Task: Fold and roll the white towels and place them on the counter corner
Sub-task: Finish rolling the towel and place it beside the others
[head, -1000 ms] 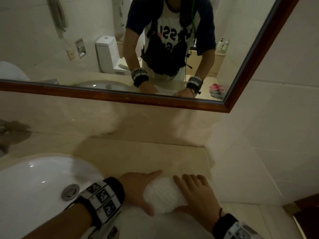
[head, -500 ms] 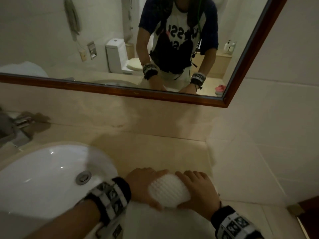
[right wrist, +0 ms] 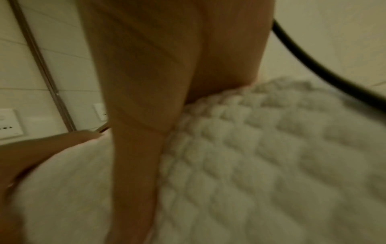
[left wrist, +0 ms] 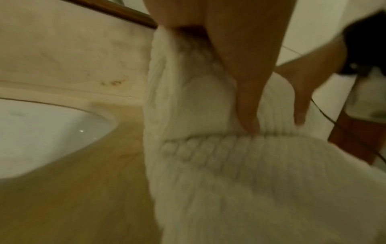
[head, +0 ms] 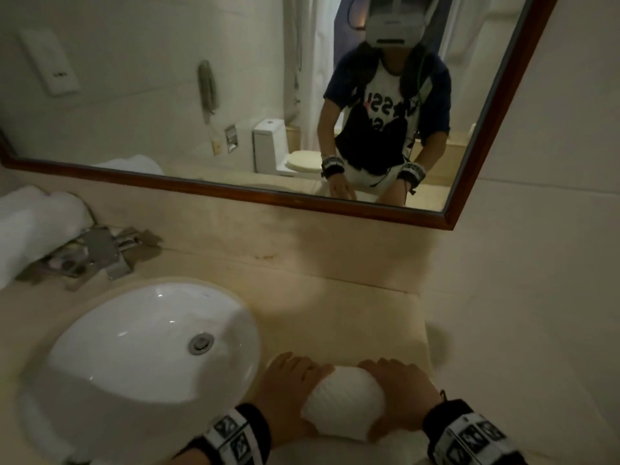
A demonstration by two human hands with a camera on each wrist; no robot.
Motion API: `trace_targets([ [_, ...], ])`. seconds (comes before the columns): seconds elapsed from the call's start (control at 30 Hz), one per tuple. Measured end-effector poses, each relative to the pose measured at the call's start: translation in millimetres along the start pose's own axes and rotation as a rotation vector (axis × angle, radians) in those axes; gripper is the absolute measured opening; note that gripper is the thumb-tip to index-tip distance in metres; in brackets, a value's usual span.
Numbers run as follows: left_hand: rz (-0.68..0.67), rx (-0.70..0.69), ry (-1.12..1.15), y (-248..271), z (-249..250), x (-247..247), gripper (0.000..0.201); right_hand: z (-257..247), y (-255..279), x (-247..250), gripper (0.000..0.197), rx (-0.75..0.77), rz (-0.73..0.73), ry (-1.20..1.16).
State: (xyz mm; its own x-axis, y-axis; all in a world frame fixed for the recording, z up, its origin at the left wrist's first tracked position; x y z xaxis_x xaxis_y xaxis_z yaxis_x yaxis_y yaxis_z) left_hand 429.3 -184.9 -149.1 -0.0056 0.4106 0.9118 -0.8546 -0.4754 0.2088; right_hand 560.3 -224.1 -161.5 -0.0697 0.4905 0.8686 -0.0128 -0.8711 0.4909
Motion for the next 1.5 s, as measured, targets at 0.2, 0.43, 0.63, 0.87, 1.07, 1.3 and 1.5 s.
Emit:
trace_targets([
  [0.2,-0.435,0.163,0.255,1.1,2.4,-3.4,0.108,-9.7,20.4,-25.1,0.116,-0.110,0.294,0.002],
  [0.43,-0.224,0.134,0.050,9.1,4.5,-12.1,0.110,-12.4,44.6,-24.3,0.136,0.065,0.048,-0.074],
  [0.63,0.006,0.187,-0.077,36.4,3.6,-18.0,0.113,-17.8,43.2,-25.8,0.138,0.024,0.010,-0.010],
  [0.87,0.034,0.170,-0.006,63.9,12.7,-29.3,0.114,-32.0,66.4,-48.0,0.132,-0.223,0.296,0.018],
  [1.07,0.125,0.140,-0.012,84.2,33.1,-24.0,0.114,-53.8,107.2,-48.2,0.106,-0.258,0.247,0.055],
  [1.3,0.301,0.079,-0.019,99.3,33.3,-47.6,0.166,-62.8,133.2,-48.5,0.070,-0.121,0.304,-0.045],
  [1.5,0.346,0.124,-0.024,130.5,39.7,-57.1,0.137,-62.4,116.2,-34.6,0.092,-0.033,0.100,-0.219],
])
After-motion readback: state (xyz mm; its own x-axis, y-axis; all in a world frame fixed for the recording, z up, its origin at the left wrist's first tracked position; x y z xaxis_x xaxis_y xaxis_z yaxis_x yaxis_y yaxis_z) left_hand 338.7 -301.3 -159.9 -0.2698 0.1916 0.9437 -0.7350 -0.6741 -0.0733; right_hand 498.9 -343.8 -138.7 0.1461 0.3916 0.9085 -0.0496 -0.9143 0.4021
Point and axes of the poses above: each hand's wrist, its own y-axis away from the middle knuckle, its own x-axis out of the back of the hand, z = x × y, the point moved 9 cm from there along -y, towards the middle knuckle, and after that the axes turned 15 degrees about y, right-handed, at the moved point
